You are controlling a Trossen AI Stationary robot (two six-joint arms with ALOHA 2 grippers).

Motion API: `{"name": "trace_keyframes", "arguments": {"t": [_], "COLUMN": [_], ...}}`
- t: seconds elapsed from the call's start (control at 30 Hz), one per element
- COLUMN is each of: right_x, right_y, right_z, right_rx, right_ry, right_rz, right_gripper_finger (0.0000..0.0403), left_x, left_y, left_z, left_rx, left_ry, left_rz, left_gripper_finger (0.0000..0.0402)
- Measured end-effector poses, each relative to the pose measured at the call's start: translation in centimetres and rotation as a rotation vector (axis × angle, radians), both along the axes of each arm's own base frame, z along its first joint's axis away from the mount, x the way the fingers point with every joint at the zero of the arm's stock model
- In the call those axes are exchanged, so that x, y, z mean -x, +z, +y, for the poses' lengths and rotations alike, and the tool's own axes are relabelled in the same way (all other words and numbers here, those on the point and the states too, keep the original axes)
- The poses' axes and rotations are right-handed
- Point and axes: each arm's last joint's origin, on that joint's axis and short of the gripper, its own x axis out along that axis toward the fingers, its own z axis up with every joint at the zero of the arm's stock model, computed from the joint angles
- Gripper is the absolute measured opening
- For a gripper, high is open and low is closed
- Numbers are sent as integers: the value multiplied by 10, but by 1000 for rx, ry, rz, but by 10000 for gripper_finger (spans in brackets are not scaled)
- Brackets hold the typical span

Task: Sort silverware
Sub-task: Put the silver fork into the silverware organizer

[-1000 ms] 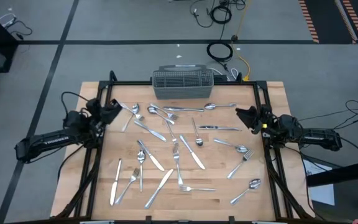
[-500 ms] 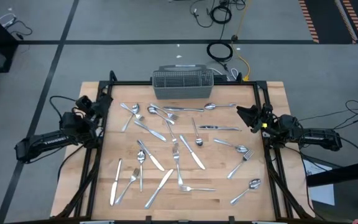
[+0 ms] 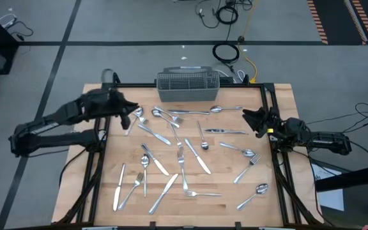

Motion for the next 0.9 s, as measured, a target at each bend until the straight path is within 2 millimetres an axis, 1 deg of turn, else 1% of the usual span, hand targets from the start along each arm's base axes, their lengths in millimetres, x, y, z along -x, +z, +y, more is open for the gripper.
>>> {"name": "trace_keyframes", "arguments": {"t": [0.1,0.23,0.3,0.33,0.43,0.53,0.6,0.77,0.83,0.9], "right_x": [-1,-3,-3,-4,-4,-5,-5,-6,-6,-6], "right_y": [-3,-9,-11,-12,-13,-14,-14,-15,-15,-15], "right_z": [0,0,0,0,0,-1,-1,-1,-1,-1], "right_rx": [-4,-9,-11,-12,-13,-12,-10,-13,-13,-14], "right_ry": [-4,-4,-4,-4,-4,-4,-5,-4,-4,-4], "right_rz": [35,98,121,131,144,154,161,174,174,174], "right_gripper_finger": [212,212,212,212,212,212,212,220,227,234], "left_x": [-13,-22,-23,-24,-27,-31,-34,-39,-41,-43], "left_y": [-9,-31,-40,-44,-52,-58,-63,-78,-83,-89], "left_z": [5,11,14,16,24,27,29,35,38,42], "left_rx": [22,98,137,158,254,347,374,327,271,256], "left_ry": [-29,-29,7,58,259,370,437,556,557,549], "left_rz": [144,336,427,451,438,416,426,510,565,611], "left_gripper_finger": [57,78,94,102,128,151,164,175,176,176]}}
